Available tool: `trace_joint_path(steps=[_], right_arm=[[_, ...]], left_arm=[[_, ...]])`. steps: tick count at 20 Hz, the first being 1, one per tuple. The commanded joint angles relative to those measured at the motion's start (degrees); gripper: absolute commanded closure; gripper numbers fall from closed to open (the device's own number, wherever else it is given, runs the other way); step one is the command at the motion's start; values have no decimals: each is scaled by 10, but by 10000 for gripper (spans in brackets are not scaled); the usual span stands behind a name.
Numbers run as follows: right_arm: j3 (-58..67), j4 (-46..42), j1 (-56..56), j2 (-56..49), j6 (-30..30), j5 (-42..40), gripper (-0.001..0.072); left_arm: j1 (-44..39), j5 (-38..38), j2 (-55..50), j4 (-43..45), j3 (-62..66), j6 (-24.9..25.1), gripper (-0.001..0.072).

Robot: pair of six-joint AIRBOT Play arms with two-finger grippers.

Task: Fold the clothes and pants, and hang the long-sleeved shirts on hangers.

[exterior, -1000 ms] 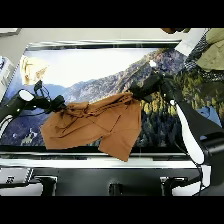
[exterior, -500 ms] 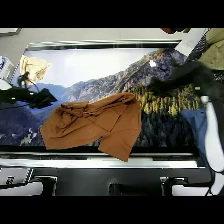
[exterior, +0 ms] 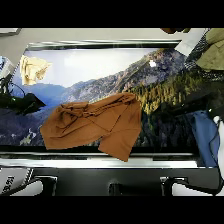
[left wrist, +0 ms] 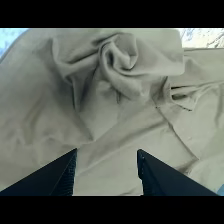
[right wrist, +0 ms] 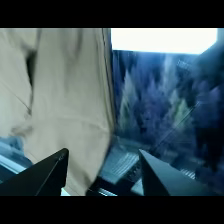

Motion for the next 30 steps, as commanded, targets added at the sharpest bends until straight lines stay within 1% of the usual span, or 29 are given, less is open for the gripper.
trace_joint_path(steps=[1, 5, 6, 11, 12, 13, 14, 16, 20, 21, 22, 24, 25, 28, 30], right_arm=[[-71, 25, 31, -28, -59, 25, 200], [-73, 48, 74, -68, -70, 63, 205], [-73, 49, 82, -76, -70, 67, 245], [-73, 58, 98, -91, -71, 82, 244], [-73, 63, 98, -91, -71, 86, 253], [-73, 68, 98, -91, -71, 88, 291], [-73, 71, 98, -91, -71, 87, 299], [-73, 70, 98, -91, -64, 88, 372], [-73, 70, 99, -91, -54, 83, 376], [-73, 70, 99, -91, -52, 80, 406], [-73, 70, 99, -91, -50, 78, 459], [-73, 71, 98, -91, -50, 80, 621], [-73, 72, 98, -91, -50, 84, 683], [-73, 73, 98, -85, -50, 90, 685], [-64, 53, 93, -66, -31, 92, 686]], left_arm=[[3, 4, 6, 3, -14, 2, 273], [3, 12, 5, 4, -14, 1, 273], [3, 12, 6, 4, -14, 1, 273], [3, 11, 6, 4, -14, 1, 274], [3, 10, 6, 4, -14, 1, 274], [3, 9, 6, 4, -14, 1, 274], [3, 9, 6, 4, -14, 1, 273], [3, 9, 6, 4, -14, 1, 273], [3, 9, 6, 4, -14, 1, 273], [3, 10, 6, 4, -14, 1, 273], [3, 10, 6, 4, -14, 1, 273], [3, 10, 6, 4, -14, 1, 274], [3, 10, 6, 4, -14, 1, 273], [3, 9, 6, 4, -14, 1, 273], [4, 9, 6, 4, -14, -11, 273]])
